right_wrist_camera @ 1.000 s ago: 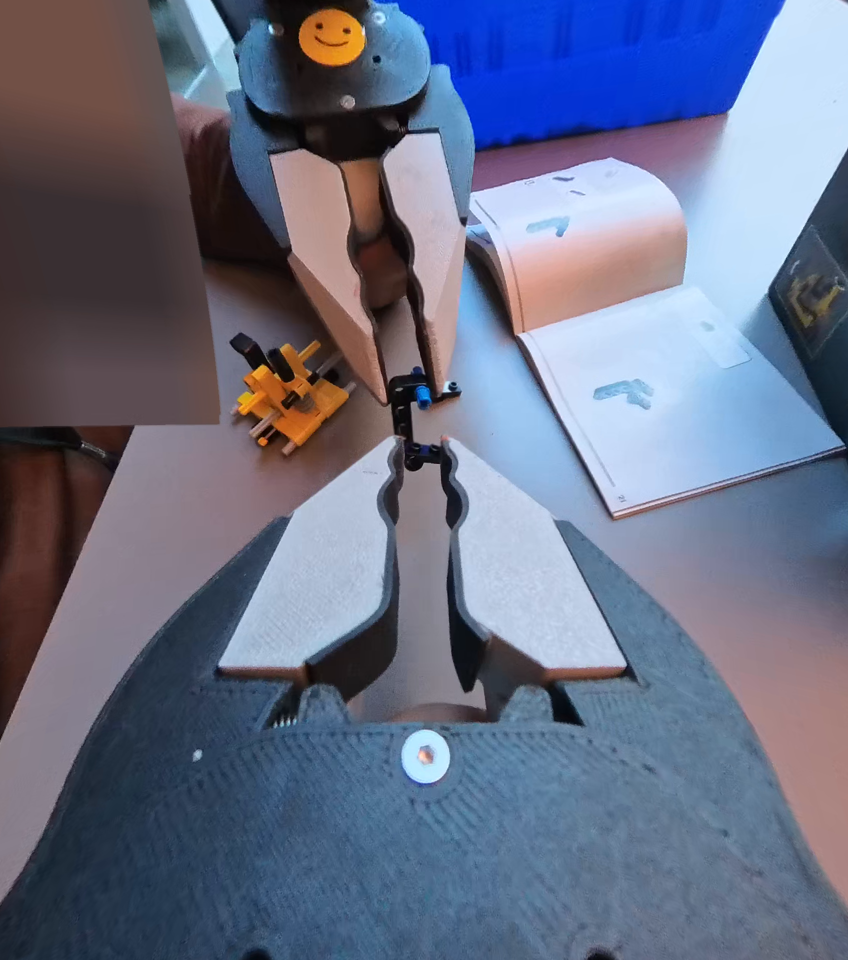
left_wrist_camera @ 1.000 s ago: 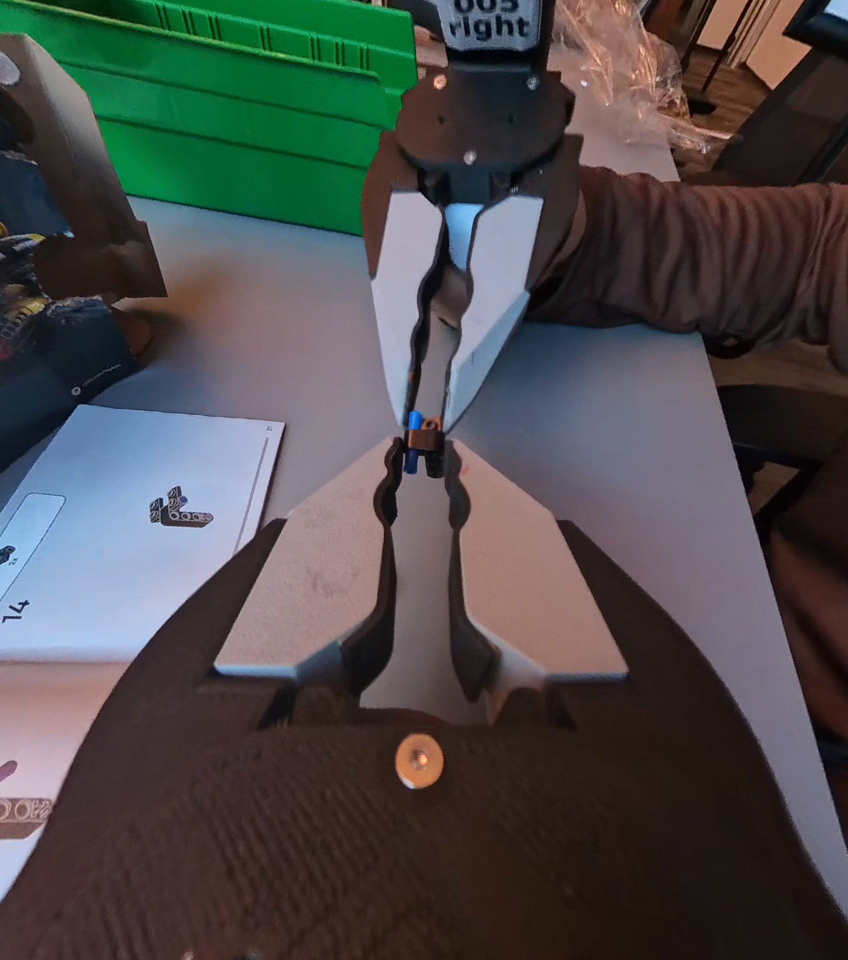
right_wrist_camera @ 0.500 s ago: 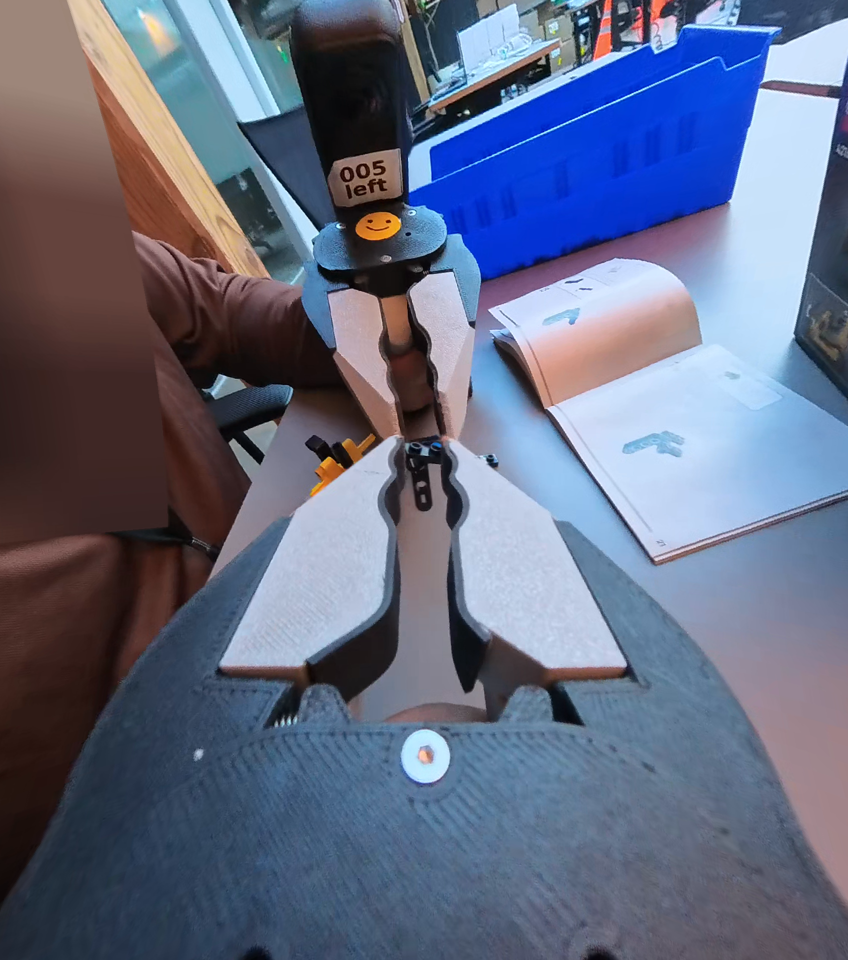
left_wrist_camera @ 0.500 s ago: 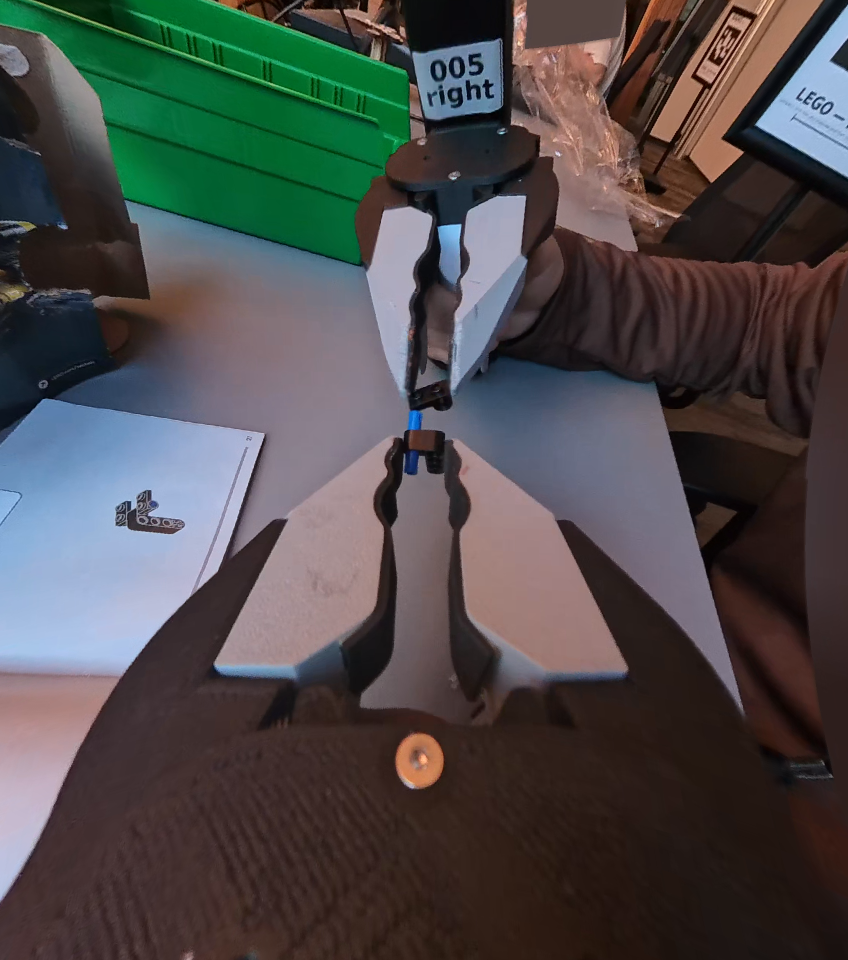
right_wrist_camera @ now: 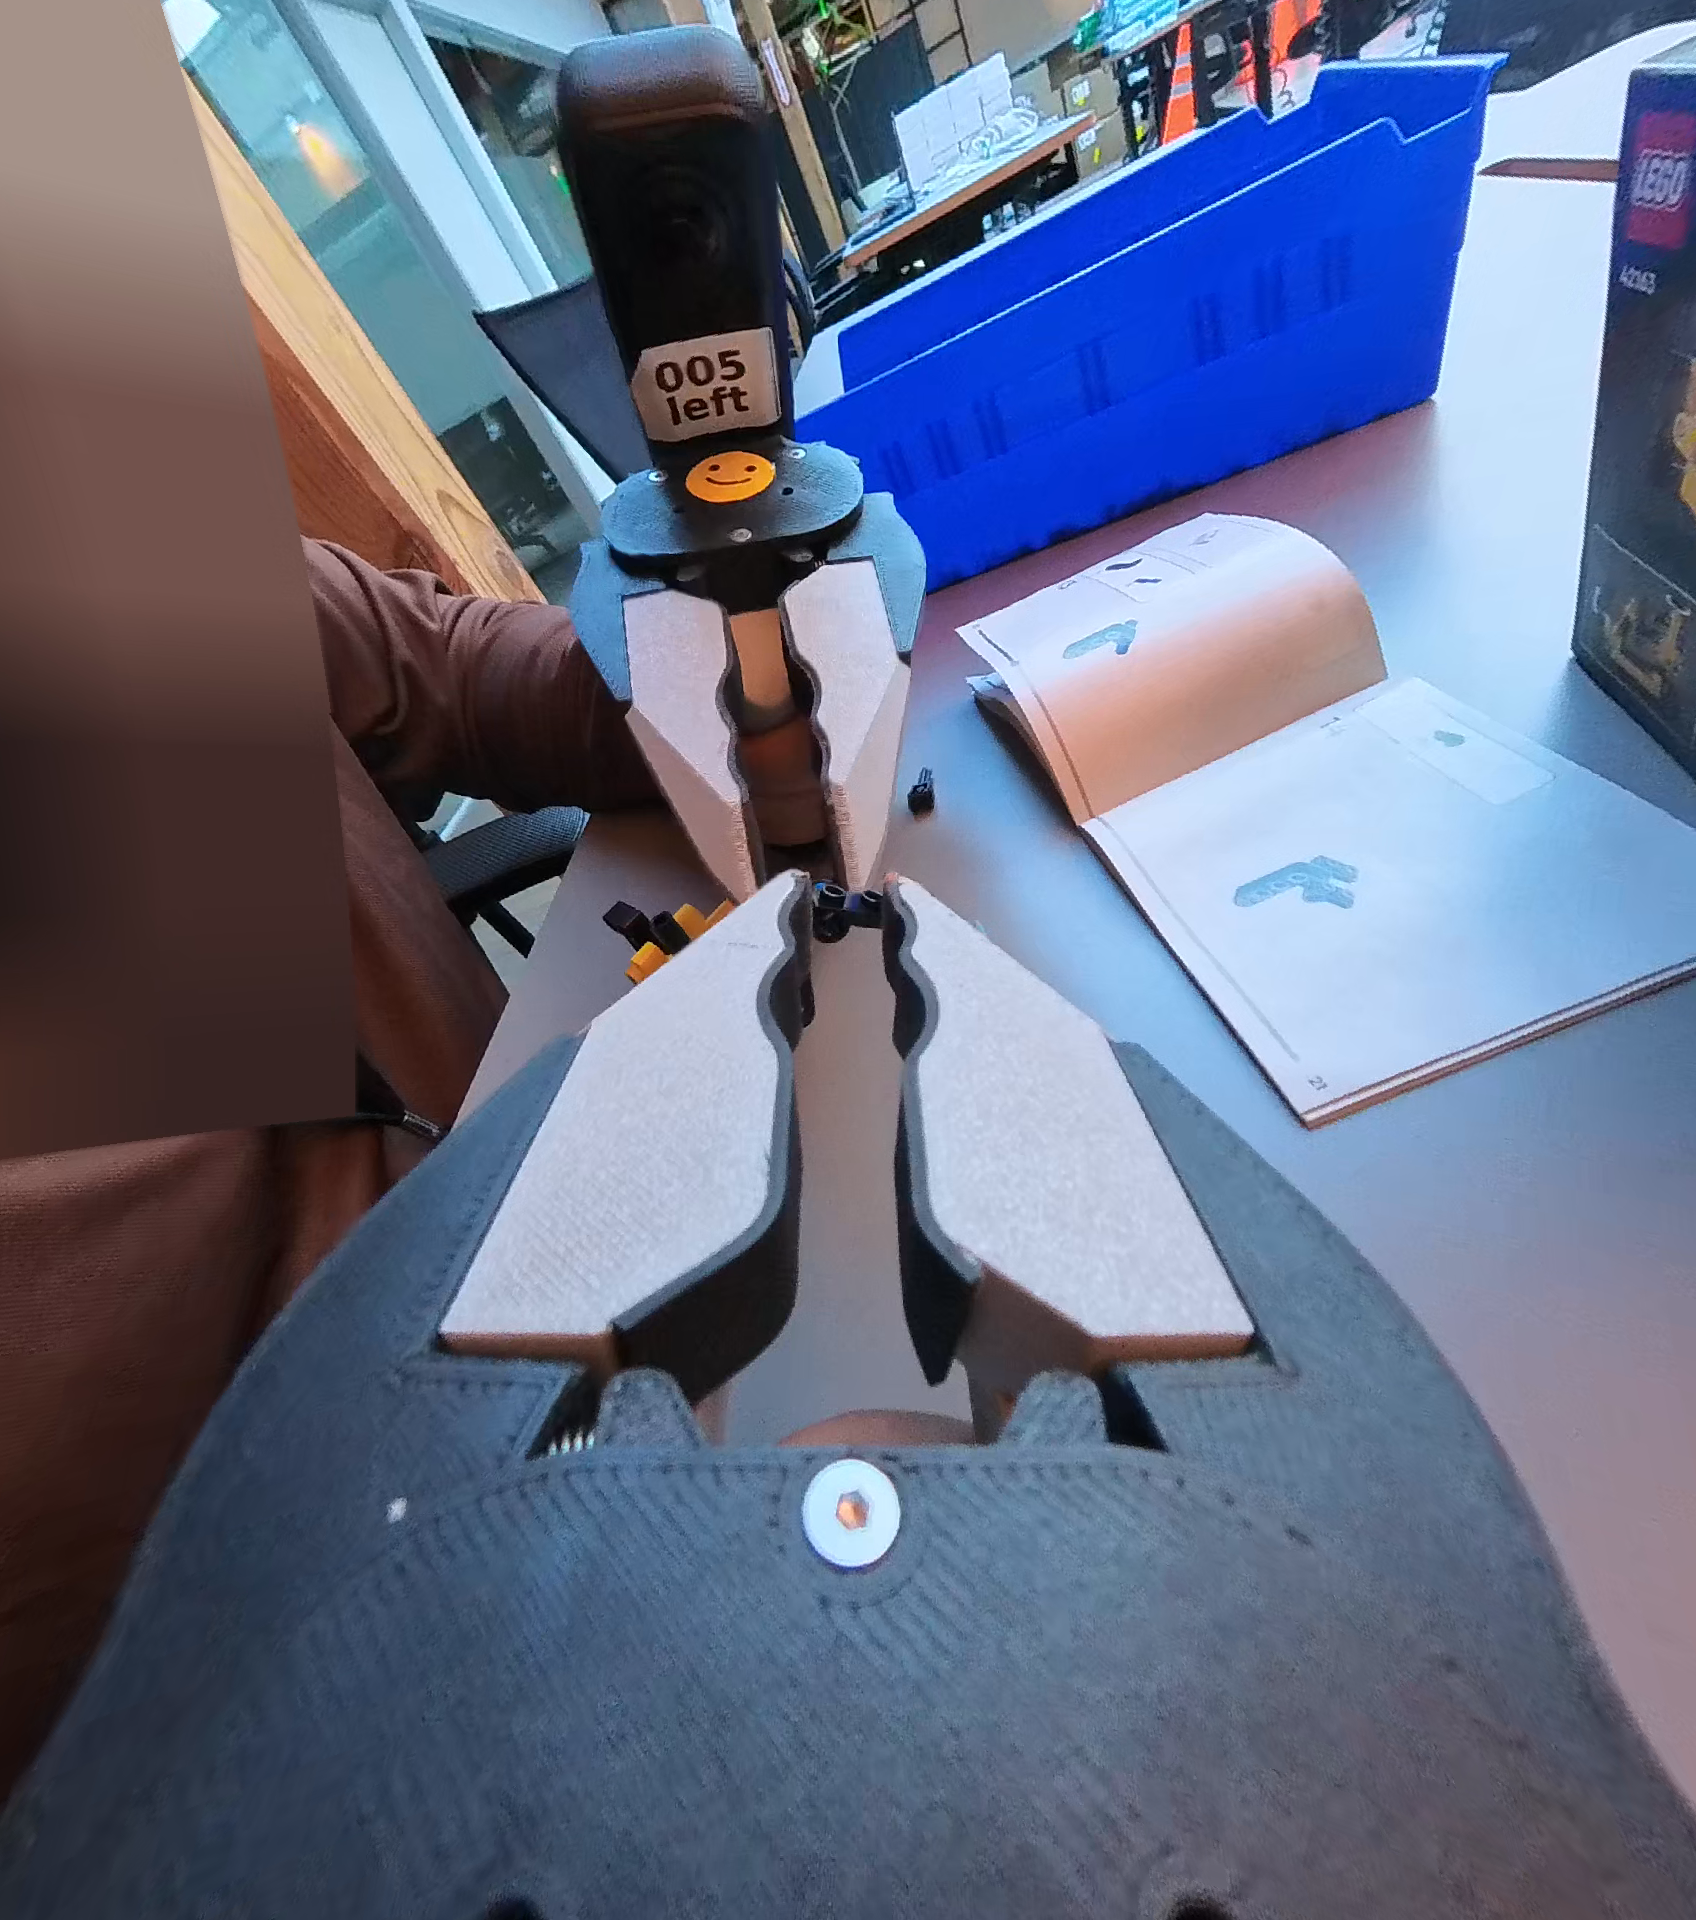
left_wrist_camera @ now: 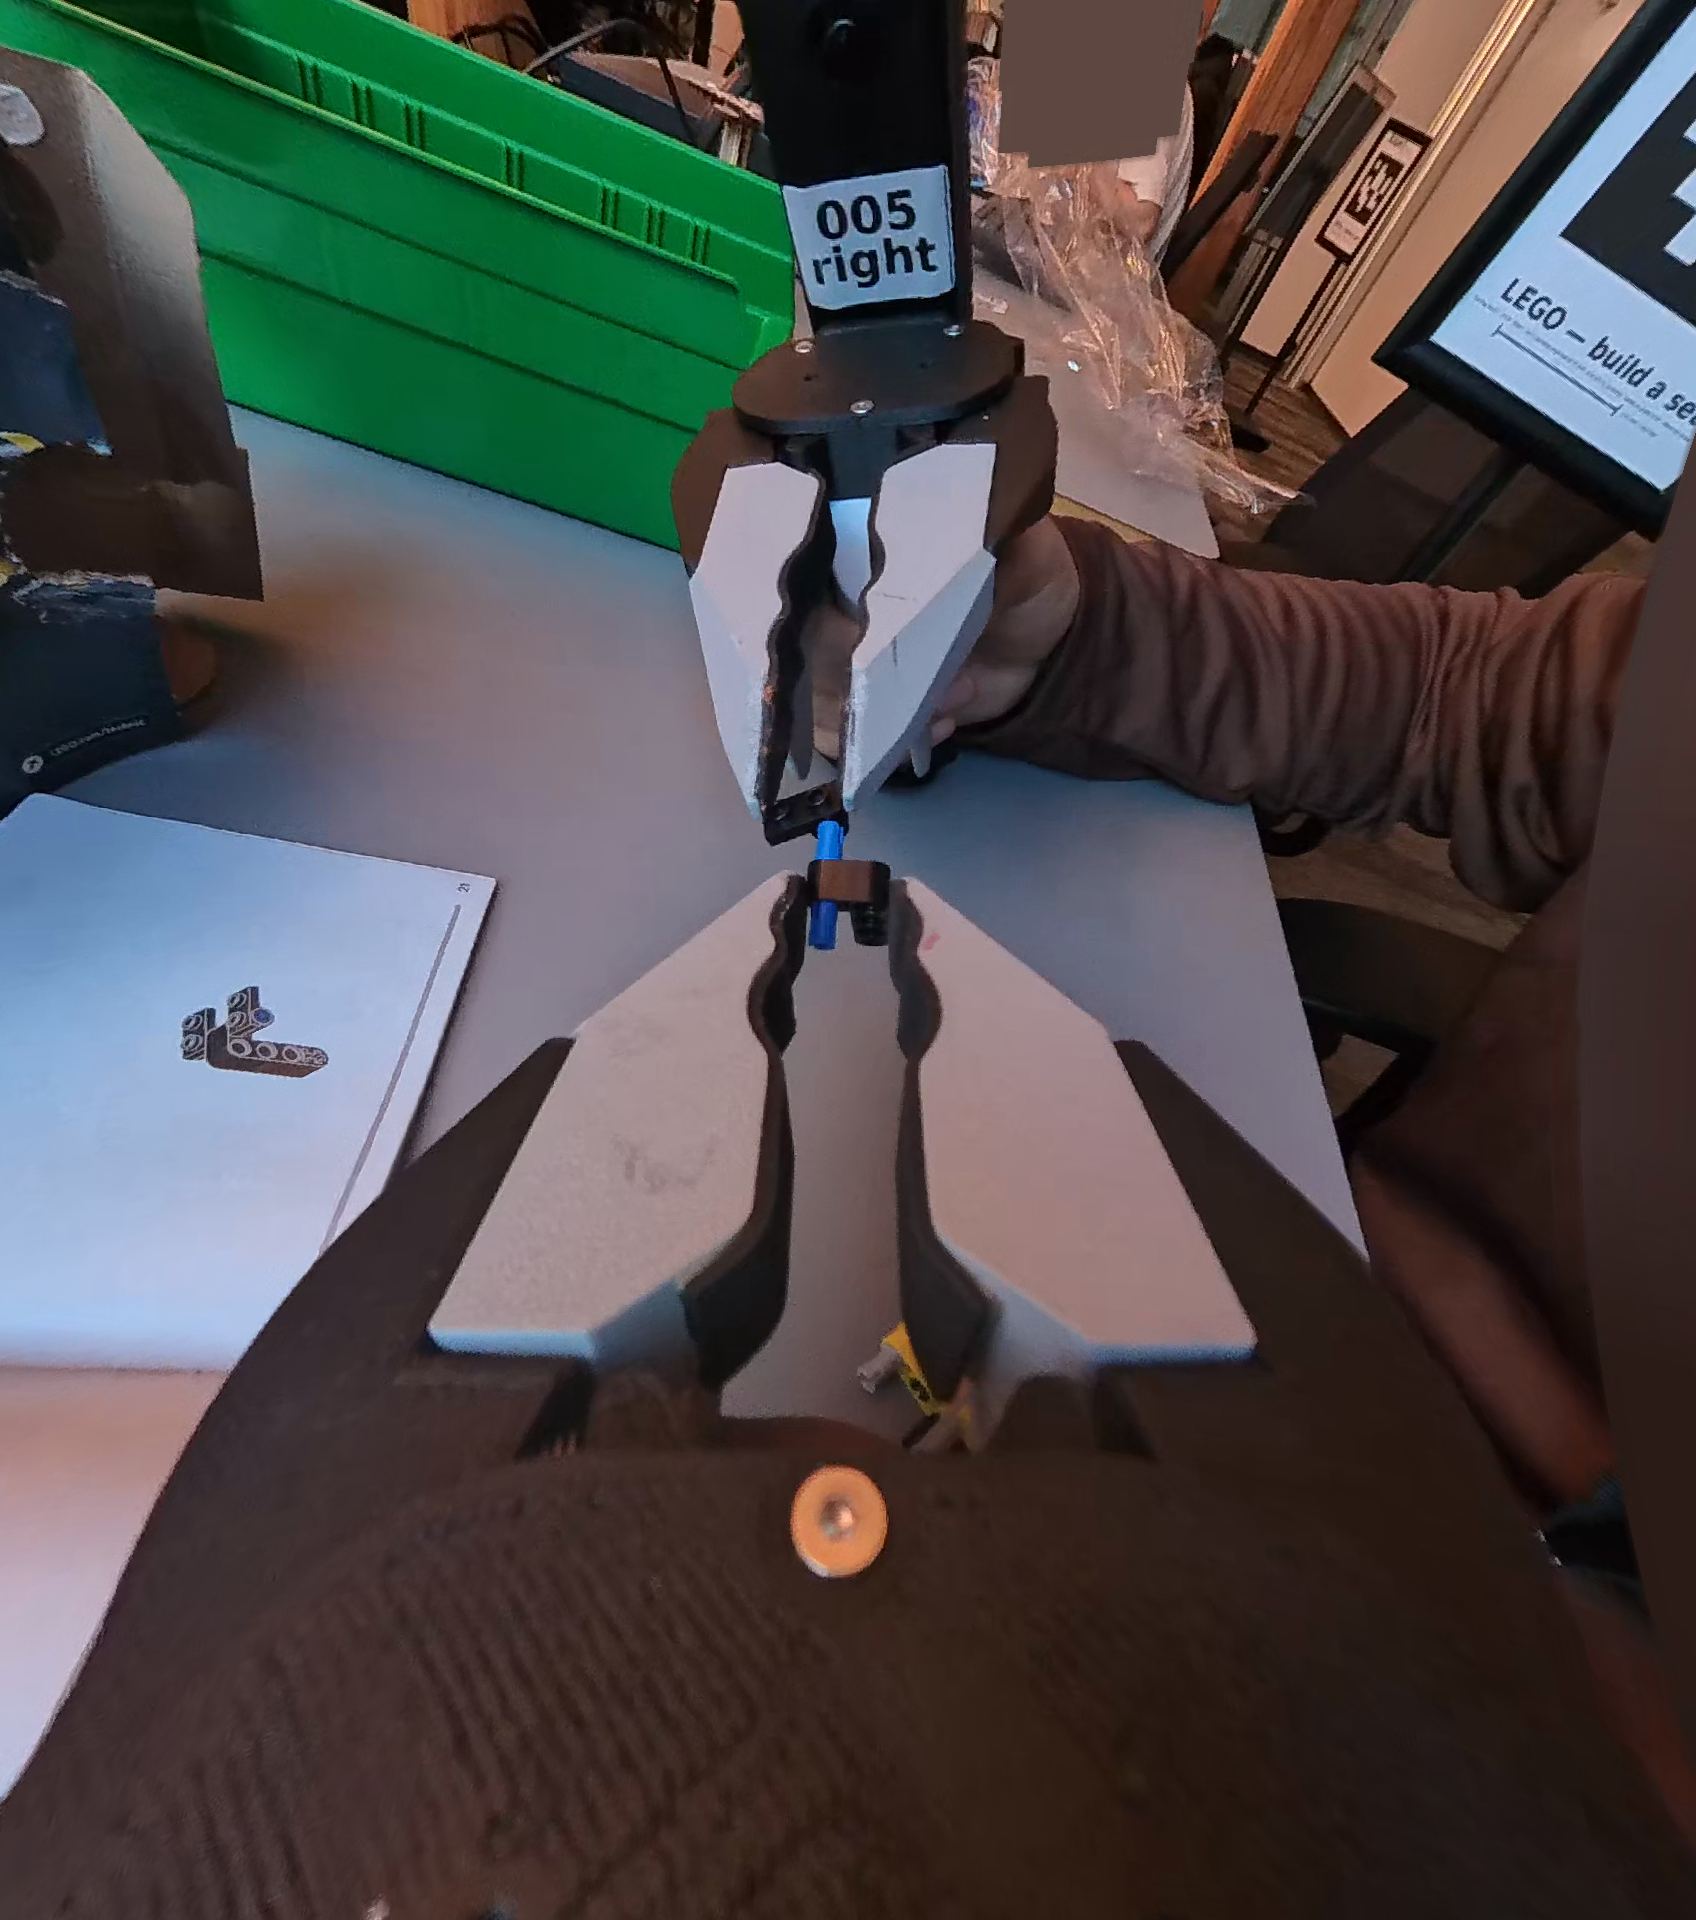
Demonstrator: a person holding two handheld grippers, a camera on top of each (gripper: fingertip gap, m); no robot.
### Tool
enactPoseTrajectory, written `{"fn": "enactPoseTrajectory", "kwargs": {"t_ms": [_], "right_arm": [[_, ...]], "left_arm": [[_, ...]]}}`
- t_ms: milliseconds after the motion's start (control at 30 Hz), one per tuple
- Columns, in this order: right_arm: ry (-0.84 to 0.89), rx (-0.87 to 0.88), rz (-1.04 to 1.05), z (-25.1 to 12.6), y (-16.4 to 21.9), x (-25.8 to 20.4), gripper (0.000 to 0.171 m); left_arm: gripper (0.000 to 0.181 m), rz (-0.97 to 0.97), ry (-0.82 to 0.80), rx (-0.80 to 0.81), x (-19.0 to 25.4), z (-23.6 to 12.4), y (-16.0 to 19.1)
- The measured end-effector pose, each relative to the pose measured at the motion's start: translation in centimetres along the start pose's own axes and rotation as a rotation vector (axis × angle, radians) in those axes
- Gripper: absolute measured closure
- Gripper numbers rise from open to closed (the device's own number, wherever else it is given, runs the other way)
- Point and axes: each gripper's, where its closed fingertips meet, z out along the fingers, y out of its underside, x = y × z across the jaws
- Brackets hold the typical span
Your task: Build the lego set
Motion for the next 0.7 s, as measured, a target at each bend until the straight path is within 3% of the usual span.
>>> {"fn": "enactPoseTrajectory", "kwargs": {"t_ms": [433, 700], "right_arm": [[0.064, 0.065, 0.012, 0.3, -0.8, 0.8, 0.161], [0.09, -0.024, -0.039, 0.9, 0.2, 0.9, 0.162]], "left_arm": [[0.168, -0.138, -0.005, 0.029, -0.8, -0.2, -0.5], [0.169, -0.147, -0.013, -0.061, -0.8, -0.2, 0.6]]}}
